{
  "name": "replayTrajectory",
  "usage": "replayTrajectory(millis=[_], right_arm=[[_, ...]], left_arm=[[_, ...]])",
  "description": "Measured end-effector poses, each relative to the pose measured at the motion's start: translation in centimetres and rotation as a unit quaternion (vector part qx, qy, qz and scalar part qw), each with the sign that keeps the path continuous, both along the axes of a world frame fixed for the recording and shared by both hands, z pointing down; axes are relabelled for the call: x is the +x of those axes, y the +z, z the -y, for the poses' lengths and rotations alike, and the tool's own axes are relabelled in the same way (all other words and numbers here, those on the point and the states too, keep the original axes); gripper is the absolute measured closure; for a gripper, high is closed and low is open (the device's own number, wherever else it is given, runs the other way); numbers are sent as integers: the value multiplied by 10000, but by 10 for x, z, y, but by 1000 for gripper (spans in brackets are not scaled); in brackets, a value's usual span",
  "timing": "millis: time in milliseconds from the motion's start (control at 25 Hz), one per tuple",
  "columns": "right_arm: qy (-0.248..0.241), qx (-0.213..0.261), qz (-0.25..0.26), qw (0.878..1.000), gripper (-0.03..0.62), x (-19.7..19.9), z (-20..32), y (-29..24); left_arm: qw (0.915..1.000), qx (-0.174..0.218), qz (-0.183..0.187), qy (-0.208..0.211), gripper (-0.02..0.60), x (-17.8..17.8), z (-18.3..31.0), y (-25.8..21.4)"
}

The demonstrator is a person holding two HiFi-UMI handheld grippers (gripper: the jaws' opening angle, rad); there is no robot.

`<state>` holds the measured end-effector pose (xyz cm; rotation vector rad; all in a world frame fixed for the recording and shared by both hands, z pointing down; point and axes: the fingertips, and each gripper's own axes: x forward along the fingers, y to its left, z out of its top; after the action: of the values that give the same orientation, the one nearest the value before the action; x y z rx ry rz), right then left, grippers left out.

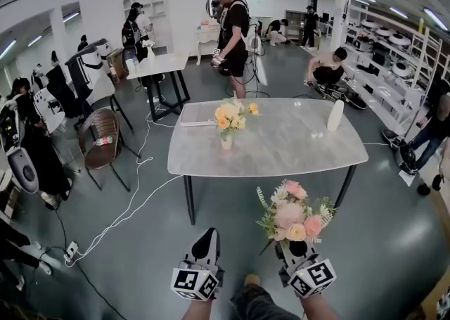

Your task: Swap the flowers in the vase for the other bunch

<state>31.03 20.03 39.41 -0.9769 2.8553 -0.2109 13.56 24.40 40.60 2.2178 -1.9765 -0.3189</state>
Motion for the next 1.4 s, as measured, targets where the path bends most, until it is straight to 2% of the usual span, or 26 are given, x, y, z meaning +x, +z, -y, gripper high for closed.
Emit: replayTrajectory(millis=[440,840,1160,1400], right_arm=[[-41,-99,-37,9999,555,-32,93,-3],[-130,-43,-80,9999,556,-55,146,3],[-30,-175,-74,9998,556,-65,172,19],[81,-185,-157,9997,556,-84,184,20]], left_arm=[[10000,-79,3,27,560,-22,98,-6],[9999,-118,-51,95,560,-30,166,3],[9997,-162,-111,169,560,-38,194,17],[9996,-130,-115,239,560,-61,209,11]])
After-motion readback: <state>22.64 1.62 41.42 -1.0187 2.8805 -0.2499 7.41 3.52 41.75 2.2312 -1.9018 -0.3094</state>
